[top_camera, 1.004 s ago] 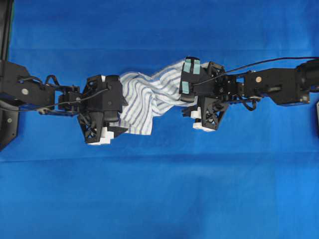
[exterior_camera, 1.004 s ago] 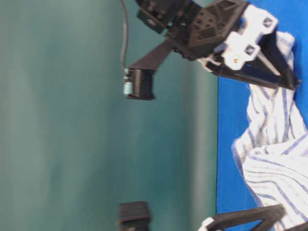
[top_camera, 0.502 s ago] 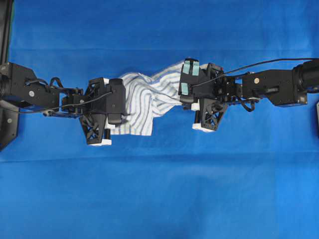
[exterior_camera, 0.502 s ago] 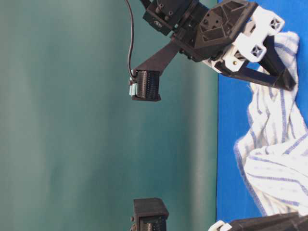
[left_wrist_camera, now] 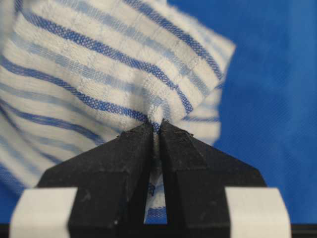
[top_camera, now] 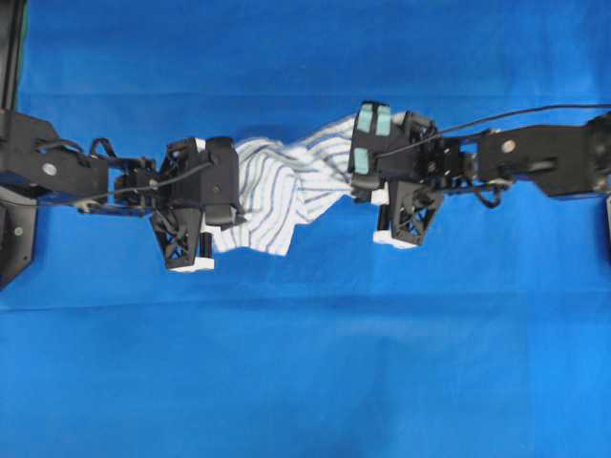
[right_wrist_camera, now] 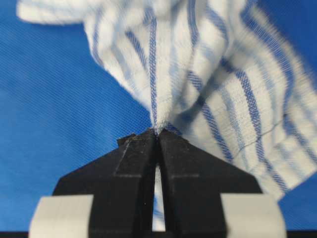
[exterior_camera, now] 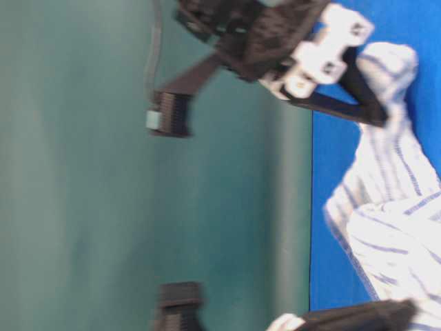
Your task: Lift the towel with both arms.
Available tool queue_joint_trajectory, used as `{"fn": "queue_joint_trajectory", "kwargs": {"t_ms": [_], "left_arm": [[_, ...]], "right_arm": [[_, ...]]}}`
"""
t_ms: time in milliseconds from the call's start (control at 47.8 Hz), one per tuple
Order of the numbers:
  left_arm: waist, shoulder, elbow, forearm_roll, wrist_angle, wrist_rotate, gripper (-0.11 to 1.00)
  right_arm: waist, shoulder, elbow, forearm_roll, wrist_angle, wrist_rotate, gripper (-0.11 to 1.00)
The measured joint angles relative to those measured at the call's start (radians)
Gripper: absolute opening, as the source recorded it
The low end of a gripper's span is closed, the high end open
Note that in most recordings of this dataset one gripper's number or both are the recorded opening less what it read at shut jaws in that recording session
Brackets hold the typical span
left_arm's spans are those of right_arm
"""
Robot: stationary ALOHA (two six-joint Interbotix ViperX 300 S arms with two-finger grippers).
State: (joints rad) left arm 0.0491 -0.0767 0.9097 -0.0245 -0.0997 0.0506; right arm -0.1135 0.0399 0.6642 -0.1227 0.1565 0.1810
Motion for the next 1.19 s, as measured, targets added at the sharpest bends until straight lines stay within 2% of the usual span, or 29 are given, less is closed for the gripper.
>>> {"fn": "queue_joint_trajectory", "kwargs": {"t_ms": [314,669,920,1192], "left_arm": [[0.000,-0.270,-0.060,0.000,0.172,0.002,0.03],[0.023,-0.534,-0.178,0.000,0.319,0.005,0.03],[0.041,-0.618,-0.261,0.000,0.371,0.006,0.03],[0.041,-0.652,-0.362,0.000,0.451,0.009,0.03]], "right_arm": [[0.000,-0.221,-0.043,0.000,0.149,0.000,0.01],[0.000,-0.403,-0.190,-0.009,0.316,-0.012,0.01],[0.000,-0.469,-0.316,-0.054,0.428,-0.014,0.01],[0.000,-0.492,-0.419,-0.058,0.509,-0.020,0.01]]}}
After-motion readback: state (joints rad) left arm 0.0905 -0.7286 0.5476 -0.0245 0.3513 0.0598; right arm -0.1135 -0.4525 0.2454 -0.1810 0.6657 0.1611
